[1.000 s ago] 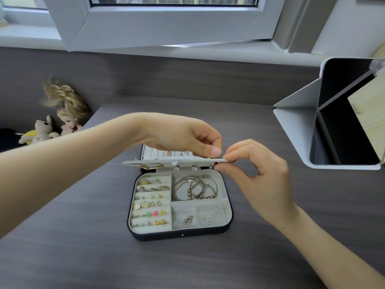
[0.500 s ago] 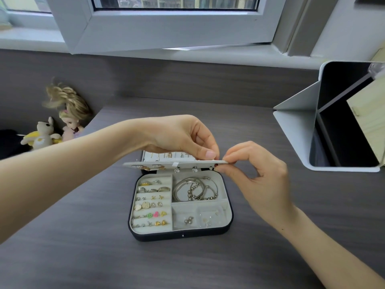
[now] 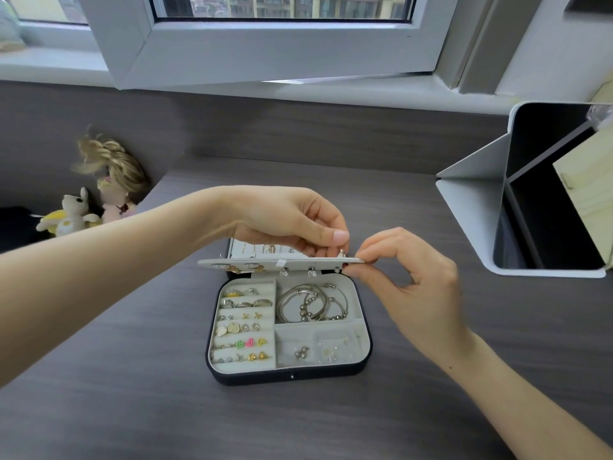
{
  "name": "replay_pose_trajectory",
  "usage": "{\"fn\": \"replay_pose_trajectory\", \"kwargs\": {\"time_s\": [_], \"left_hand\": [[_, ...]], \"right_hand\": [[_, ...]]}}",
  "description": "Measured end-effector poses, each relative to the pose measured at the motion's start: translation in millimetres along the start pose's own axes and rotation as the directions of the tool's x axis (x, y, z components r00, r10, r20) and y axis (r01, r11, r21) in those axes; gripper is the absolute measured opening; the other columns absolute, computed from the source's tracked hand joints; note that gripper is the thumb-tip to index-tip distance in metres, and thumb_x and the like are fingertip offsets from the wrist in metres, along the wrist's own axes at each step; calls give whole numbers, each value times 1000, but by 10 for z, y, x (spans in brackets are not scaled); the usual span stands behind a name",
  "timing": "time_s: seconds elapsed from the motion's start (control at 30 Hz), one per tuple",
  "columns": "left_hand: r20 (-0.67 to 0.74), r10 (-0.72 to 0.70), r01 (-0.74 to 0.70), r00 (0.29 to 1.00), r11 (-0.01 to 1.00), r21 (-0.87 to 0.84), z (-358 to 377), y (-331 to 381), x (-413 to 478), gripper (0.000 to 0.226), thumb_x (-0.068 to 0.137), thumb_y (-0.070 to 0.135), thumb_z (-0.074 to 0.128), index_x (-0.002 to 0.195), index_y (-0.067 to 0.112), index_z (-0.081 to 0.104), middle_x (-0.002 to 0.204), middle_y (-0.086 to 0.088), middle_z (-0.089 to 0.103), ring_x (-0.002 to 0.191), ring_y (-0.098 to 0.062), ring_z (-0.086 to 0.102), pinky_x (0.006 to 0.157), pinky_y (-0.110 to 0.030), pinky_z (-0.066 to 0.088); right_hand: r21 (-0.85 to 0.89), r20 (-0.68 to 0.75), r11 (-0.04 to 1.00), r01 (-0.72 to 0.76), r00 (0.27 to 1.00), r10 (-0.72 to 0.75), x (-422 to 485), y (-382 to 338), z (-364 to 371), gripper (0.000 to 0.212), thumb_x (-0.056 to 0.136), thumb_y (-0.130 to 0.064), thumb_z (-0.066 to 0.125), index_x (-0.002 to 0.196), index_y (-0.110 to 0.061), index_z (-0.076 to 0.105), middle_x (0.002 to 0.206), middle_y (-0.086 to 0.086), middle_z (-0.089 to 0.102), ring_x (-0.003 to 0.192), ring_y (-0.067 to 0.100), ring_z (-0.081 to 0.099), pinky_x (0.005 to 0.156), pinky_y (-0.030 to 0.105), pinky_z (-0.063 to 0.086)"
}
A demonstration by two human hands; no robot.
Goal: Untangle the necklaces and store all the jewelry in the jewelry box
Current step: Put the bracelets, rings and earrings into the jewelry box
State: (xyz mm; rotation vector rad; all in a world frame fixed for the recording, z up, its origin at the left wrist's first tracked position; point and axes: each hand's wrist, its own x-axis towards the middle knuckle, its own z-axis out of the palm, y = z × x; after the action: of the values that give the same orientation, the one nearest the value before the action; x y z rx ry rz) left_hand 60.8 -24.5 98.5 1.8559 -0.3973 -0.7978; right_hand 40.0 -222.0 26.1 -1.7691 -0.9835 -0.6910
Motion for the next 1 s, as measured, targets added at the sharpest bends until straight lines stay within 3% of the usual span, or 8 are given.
{"fn": "replay_pose_trajectory", "kwargs": {"time_s": [0.4, 0.57, 0.73, 1.0], "left_hand": [[33, -19, 14, 999, 986, 168, 37, 50, 0, 23, 90, 26, 51, 79, 8, 60, 67, 7, 53, 63, -5, 47, 65, -14, 43], [13, -19, 17, 1000, 990, 138, 29, 35, -5, 35, 84, 31, 53, 91, -3, 61, 77, -5, 57, 68, -9, 53, 67, -15, 47], [38, -8, 6, 999, 998, 55, 21, -8, 1, 19, 87, 23, 52, 82, 8, 63, 73, 1, 61, 66, -7, 58, 65, -15, 49], [63, -20, 23, 998, 998, -51, -26, -48, 33, 14, 85, 18, 55, 84, 6, 63, 76, -1, 62, 69, -9, 58, 68, -16, 50]], "right_hand": [[-12, -3, 1000, 7, 1000, -7, 6, 0, 6, 14, 77, -13, 73, 77, 0, 66, 81, -2, 62, 79, 4, 59, 77, 15, 47], [-19, -8, 1000, -1, 1000, 1, 12, 0, 4, 13, 77, -11, 74, 76, -1, 66, 80, -1, 63, 78, 5, 59, 77, 15, 46], [-23, -9, 1000, -7, 1000, 7, 11, -14, 4, 12, 75, -10, 74, 76, -2, 66, 79, -1, 63, 77, 4, 59, 76, 14, 46], [-24, -8, 1000, 1, 1000, -1, 6, -19, -3, 12, 77, -12, 73, 77, -2, 66, 80, -1, 63, 77, 5, 59, 76, 15, 47]]}}
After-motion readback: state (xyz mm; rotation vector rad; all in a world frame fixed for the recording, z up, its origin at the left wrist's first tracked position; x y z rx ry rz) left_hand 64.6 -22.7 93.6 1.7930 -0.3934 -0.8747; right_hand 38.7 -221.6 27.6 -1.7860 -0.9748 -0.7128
